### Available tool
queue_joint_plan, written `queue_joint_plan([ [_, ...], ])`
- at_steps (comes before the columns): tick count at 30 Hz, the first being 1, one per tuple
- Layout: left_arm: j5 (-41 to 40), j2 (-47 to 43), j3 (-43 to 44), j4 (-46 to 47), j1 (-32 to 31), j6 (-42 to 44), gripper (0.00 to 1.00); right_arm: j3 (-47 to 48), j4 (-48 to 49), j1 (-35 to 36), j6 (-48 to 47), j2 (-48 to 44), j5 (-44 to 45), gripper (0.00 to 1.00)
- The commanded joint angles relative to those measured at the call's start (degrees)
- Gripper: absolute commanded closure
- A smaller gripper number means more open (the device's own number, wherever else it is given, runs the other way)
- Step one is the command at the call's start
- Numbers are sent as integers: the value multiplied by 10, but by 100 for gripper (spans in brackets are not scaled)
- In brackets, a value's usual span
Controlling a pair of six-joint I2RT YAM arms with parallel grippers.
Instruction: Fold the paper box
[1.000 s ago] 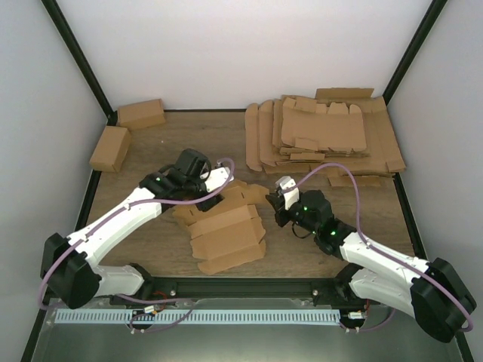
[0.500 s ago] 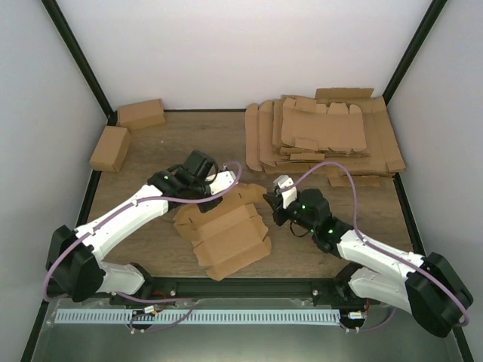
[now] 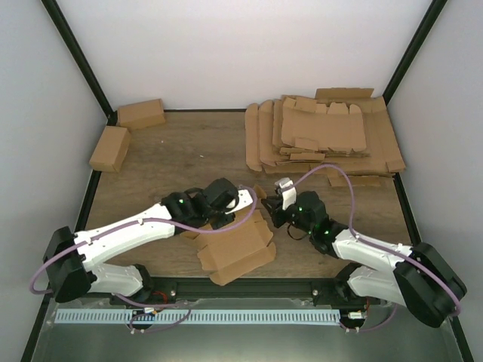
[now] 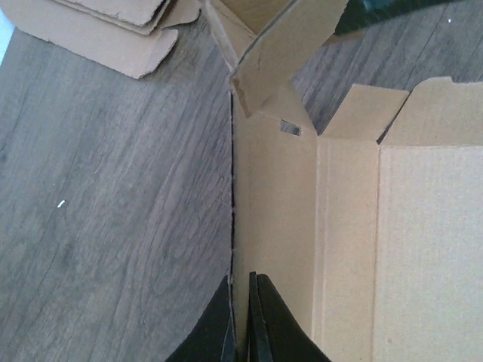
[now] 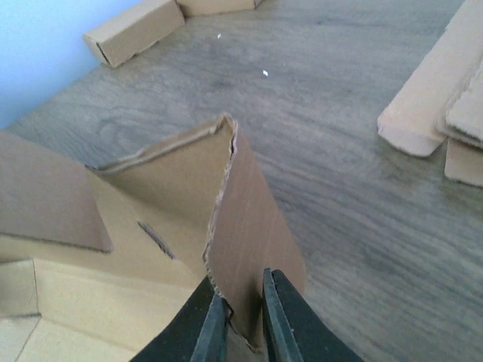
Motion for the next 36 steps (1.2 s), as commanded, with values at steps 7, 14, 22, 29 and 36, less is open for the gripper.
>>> queue_joint_plan([
  [7,-123,59,-2,19,-71,-85,96,-37,-30,0,45,-53,-10,71],
  [14,-145,104,9,5,-87,-94,96,-47,-60,0,62,-82,-2,55],
  [22,-176,127,21,-8,-102,-111,96,-49,-79,0,146,-80,-31,54],
  [29,-203,135,23,-13,-112,-123,96,-51,-93,0,159,-89,-41,51],
  [36,-246,118,21,-15,-112,-95,96,-33,-103,0,112,-65,-37,52],
])
